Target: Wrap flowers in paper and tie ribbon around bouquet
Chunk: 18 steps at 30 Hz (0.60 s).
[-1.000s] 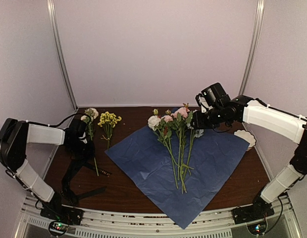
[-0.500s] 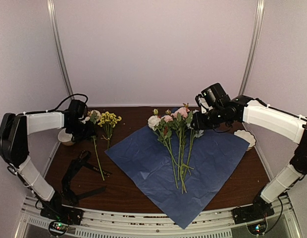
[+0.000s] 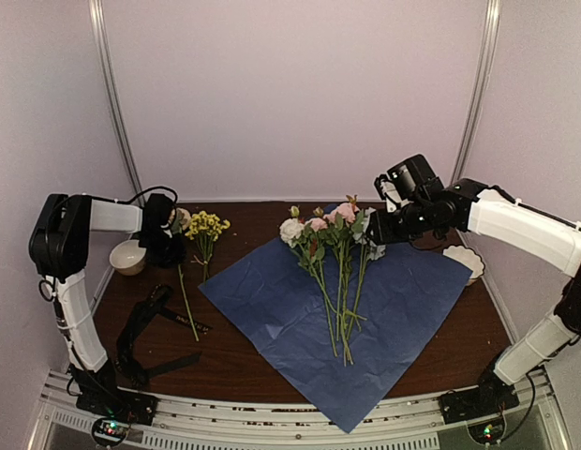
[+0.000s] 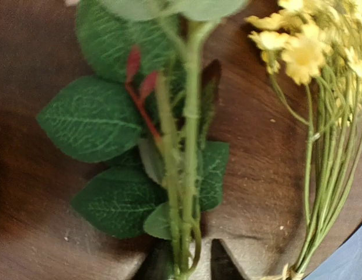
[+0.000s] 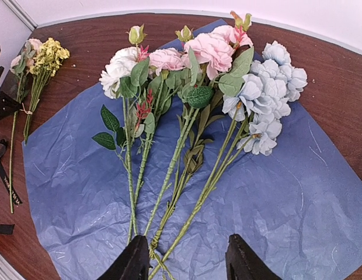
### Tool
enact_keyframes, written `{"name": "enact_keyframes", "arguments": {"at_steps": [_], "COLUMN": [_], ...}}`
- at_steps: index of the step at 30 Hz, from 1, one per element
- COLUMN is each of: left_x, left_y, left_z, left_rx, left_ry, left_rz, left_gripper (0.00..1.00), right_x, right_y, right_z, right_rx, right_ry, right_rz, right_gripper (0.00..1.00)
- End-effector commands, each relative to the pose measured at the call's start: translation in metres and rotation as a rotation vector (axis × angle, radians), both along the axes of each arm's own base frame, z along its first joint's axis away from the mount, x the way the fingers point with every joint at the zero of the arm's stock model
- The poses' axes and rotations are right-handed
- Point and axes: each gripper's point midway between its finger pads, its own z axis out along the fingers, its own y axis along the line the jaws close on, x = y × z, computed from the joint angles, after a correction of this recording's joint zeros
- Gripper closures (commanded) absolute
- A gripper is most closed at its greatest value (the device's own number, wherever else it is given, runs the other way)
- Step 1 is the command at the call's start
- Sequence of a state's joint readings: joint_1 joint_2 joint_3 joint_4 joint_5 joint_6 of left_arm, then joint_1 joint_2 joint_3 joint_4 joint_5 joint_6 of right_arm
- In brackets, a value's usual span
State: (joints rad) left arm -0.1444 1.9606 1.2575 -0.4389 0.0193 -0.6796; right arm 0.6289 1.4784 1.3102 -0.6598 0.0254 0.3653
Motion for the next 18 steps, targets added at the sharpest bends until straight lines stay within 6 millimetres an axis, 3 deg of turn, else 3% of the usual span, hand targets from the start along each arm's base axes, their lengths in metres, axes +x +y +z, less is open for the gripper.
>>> {"name": "enact_keyframes", "arguments": {"at_steps": [1,3,5,8,11,13,16,18], "left_x": [0.002,0.005,0.009,0.020,0.024,0.017,-0.010,-0.044], "left_y": [0.015,0.022,0.032,0.036,0.026,-0.002,-0.076,-0.130], "left_z": [-0.008,0.006,0.035,0.100,0.181,0.236,0.308,0.348], "left_rx": [0.009,0.031,0.078,0.115,0.149,0.125,-0.101,-0.274], "left_ry": [0.014,-0.021,-0.092,-0.262,-0.465,-0.624,-0.876,-1.013], "left_rz": [0.041,0.057,0.073,0.051,-0.017,-0.112,-0.342,-0.524], "left_gripper": [0.97,1.00,1.00,1.00,1.00,1.00,1.00,1.00], "right_x": [-0.005,-0.005,-0.006,-0.010,-0.018,-0.031,-0.077,-0.103], "right_y": [-0.007,-0.008,-0.008,-0.001,0.016,0.039,0.099,0.129], "right_z": [0.011,0.016,0.021,0.033,0.052,0.070,0.114,0.139], "right_rx": [-0.016,-0.014,-0.006,0.037,0.118,0.208,0.490,0.620], "right_ry": [-0.035,-0.045,-0.055,-0.080,-0.131,-0.179,-0.243,-0.281], "right_rz": [-0.006,-0.007,0.004,0.045,0.135,0.255,0.599,0.766], "right_gripper": [0.54,0.54,0.53,0.53,0.53,0.52,0.51,0.48]}}
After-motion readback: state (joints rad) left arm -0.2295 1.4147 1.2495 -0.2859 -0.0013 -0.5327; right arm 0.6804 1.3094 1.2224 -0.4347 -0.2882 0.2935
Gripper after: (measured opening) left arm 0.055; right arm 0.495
